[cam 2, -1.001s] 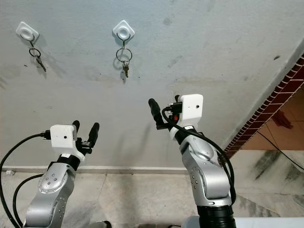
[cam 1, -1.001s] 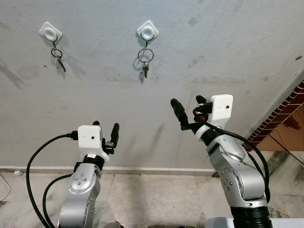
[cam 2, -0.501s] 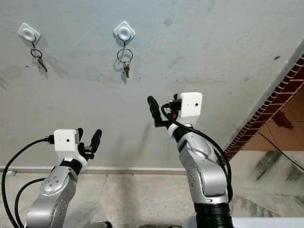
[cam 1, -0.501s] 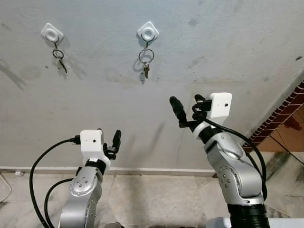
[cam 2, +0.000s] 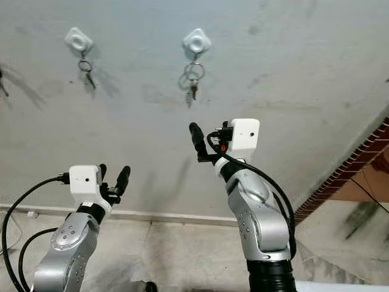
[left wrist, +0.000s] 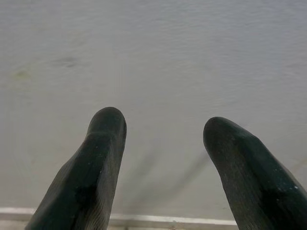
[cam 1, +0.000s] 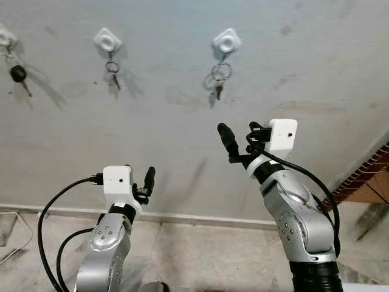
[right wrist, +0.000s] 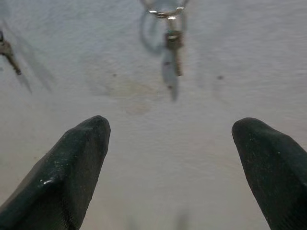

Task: Hang keys on a hook

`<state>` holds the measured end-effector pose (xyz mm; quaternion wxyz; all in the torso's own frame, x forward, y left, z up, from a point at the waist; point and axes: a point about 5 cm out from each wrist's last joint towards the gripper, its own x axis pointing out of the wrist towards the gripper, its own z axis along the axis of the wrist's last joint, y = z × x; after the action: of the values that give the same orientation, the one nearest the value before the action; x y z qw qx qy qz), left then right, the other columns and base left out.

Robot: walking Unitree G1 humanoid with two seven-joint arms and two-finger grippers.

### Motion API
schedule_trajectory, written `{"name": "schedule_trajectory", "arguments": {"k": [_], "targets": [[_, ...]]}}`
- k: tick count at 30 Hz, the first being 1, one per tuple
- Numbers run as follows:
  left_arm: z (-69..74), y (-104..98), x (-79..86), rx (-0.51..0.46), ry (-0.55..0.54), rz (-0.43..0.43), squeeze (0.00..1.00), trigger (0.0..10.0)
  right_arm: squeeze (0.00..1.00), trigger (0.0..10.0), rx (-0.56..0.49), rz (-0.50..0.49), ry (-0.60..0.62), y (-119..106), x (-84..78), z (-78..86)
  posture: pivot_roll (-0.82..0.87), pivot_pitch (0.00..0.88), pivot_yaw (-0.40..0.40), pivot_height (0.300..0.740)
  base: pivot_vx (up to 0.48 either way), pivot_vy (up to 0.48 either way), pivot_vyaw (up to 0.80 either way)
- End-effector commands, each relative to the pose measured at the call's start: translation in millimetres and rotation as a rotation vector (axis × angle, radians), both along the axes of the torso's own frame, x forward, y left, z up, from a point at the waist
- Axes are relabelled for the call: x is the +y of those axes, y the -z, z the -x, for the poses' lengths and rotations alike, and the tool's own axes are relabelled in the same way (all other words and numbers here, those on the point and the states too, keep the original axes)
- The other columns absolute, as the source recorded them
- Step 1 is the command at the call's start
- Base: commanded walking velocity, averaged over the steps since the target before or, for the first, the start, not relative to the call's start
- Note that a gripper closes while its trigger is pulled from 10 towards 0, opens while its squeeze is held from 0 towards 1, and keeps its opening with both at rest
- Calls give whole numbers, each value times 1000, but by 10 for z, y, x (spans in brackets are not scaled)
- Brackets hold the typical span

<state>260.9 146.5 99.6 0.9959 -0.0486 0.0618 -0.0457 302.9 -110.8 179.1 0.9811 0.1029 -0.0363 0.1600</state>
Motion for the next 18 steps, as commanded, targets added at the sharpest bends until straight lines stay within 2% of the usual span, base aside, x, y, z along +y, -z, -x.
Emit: {"name": "schedule_trajectory", "arguments": {"k": [1, 11, 14, 18], "targets": [[10, -10, 6, 2, 0, -7, 0, 10000, 0, 10000, -39, 32, 34, -59, -19, -23, 51, 117, 39, 740, 0, 390, 0], [14, -8, 7, 5, -1, -9, 0, 10000, 0, 10000, -61, -16, 17, -82, -15, -34, 51, 122, 38, 740, 0, 426, 0], [18, 0, 11, 9, -1, -8, 0, 10000, 0, 10000, -85, 67, 90, -81, -18, -66, 49, 125, 39, 740, 0, 453, 0], [15, 1, 10, 10, 2, -9, 0, 10000, 0, 10000, -68, 87, 65, -64, 1, -69, 48, 126, 39, 740, 0, 461, 0]]}}
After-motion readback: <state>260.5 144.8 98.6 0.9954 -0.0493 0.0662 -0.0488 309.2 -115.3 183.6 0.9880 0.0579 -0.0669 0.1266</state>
